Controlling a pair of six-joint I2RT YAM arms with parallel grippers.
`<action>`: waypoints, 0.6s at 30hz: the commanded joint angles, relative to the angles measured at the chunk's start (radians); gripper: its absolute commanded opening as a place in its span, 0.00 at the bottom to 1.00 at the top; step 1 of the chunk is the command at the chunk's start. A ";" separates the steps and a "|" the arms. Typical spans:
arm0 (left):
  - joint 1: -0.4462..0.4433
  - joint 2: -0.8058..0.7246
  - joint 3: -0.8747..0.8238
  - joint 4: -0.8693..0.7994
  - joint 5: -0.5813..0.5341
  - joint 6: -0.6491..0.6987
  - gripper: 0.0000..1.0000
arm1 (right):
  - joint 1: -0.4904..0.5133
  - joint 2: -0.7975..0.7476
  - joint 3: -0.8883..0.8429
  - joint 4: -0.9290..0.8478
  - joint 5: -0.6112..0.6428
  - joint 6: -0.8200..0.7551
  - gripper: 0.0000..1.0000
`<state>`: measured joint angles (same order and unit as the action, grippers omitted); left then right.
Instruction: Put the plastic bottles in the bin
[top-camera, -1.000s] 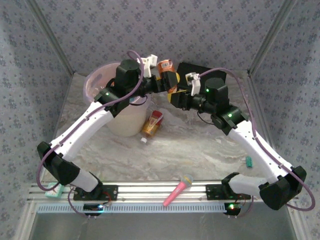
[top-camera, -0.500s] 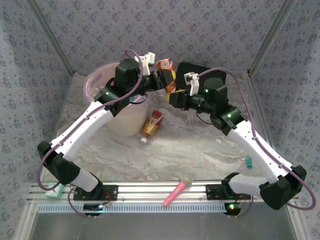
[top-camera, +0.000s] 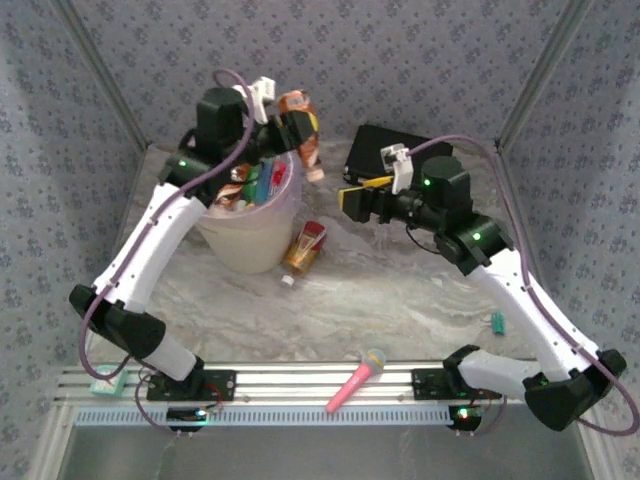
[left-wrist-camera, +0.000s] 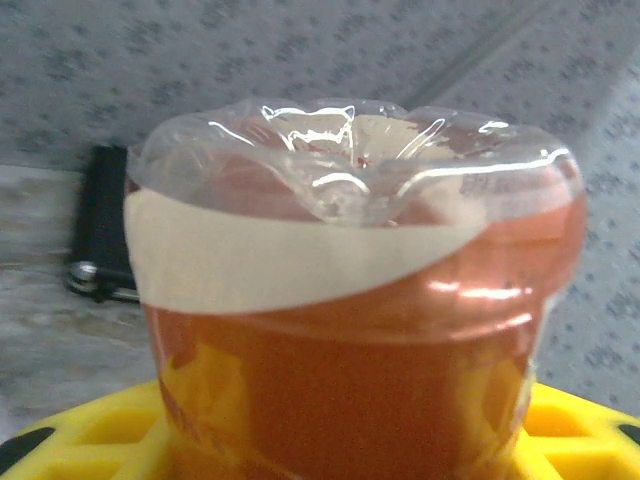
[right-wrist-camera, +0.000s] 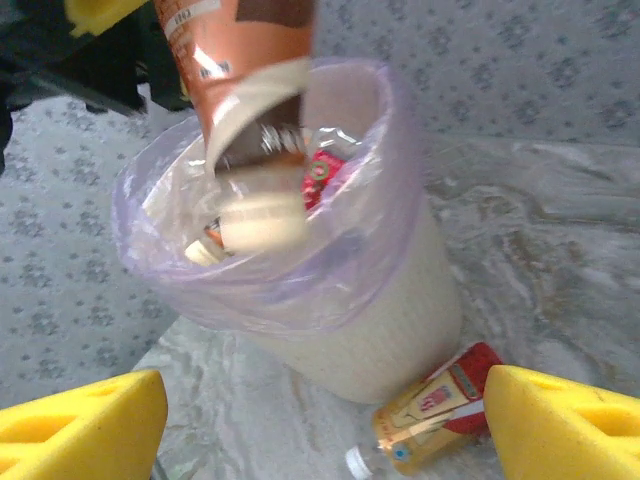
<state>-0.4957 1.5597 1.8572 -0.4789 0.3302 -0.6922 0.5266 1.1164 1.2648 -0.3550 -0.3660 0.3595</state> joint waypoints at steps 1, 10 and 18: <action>0.092 0.034 0.181 -0.291 0.068 0.171 0.47 | -0.034 -0.049 -0.026 -0.078 0.066 -0.041 0.84; 0.364 0.131 0.427 -0.719 -0.011 0.425 0.44 | -0.089 -0.065 -0.146 -0.086 0.044 -0.042 0.84; 0.423 0.239 0.501 -0.877 -0.212 0.532 0.37 | -0.117 -0.090 -0.185 -0.098 0.030 -0.044 0.84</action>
<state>-0.0784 1.7573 2.3116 -1.2373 0.1974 -0.2337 0.4187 1.0496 1.0973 -0.4416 -0.3290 0.3309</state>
